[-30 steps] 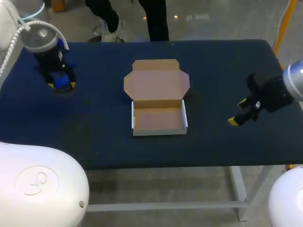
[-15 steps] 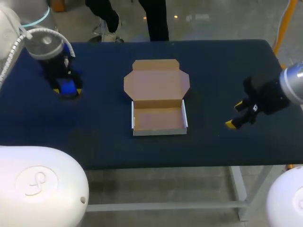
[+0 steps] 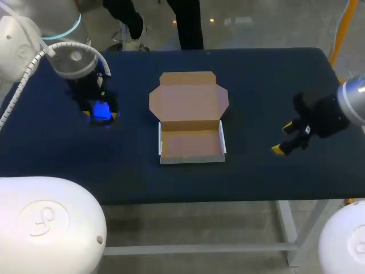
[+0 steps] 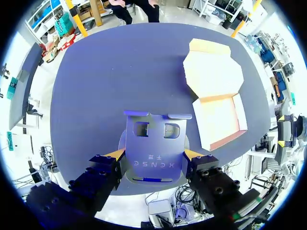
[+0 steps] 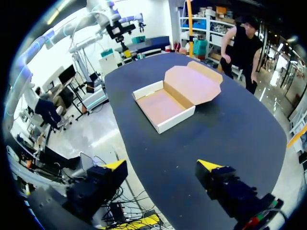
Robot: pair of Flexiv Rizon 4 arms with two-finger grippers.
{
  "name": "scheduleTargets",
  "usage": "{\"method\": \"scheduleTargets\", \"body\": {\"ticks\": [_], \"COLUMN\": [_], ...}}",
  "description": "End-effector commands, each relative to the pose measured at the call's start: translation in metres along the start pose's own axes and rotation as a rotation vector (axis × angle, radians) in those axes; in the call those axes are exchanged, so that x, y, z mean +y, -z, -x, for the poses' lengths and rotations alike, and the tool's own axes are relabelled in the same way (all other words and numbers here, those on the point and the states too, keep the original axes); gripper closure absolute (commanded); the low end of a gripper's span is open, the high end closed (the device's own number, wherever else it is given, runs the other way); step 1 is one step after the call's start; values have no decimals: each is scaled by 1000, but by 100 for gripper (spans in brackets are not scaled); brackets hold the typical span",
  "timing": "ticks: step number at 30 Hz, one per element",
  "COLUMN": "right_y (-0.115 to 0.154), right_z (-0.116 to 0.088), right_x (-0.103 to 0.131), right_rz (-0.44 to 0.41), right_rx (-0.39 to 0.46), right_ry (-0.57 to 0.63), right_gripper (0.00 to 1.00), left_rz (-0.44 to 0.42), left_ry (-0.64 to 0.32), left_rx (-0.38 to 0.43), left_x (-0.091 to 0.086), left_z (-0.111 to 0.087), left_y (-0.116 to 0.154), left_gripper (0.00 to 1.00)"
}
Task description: Assemble the packaging by folding the flat box into shape, placing the metal phone stand inside, and closing the box properly
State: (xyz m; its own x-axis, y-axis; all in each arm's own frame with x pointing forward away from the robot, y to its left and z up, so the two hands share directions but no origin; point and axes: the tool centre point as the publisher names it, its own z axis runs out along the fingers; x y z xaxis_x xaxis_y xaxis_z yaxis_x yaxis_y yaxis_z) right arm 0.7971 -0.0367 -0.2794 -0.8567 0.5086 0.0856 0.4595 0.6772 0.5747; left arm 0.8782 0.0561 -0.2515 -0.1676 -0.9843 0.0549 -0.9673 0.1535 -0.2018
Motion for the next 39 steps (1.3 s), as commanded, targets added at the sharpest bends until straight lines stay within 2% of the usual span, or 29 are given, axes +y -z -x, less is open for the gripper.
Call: {"method": "scheduleTargets", "body": {"ticks": [1, 13, 22, 39], "right_y": [2, 2, 2, 2], "right_z": [1, 1, 1, 1], "right_x": [-1, -1, -1, -1], "right_rz": [3, 3, 3, 3], "right_rx": [7, 7, 7, 7], "right_ry": [2, 2, 2, 2], "right_gripper": [0, 0, 0, 0], "left_rz": [-2, -5, 27, 41], "left_ry": [-15, -153, -232, -408], "left_rx": [-13, -11, 29, 45], "left_x": [4, 9, 1, 18], "left_z": [-15, -69, -101, -167], "left_y": [4, 2, -6, -32], "left_gripper": [100, 100, 100, 100]}}
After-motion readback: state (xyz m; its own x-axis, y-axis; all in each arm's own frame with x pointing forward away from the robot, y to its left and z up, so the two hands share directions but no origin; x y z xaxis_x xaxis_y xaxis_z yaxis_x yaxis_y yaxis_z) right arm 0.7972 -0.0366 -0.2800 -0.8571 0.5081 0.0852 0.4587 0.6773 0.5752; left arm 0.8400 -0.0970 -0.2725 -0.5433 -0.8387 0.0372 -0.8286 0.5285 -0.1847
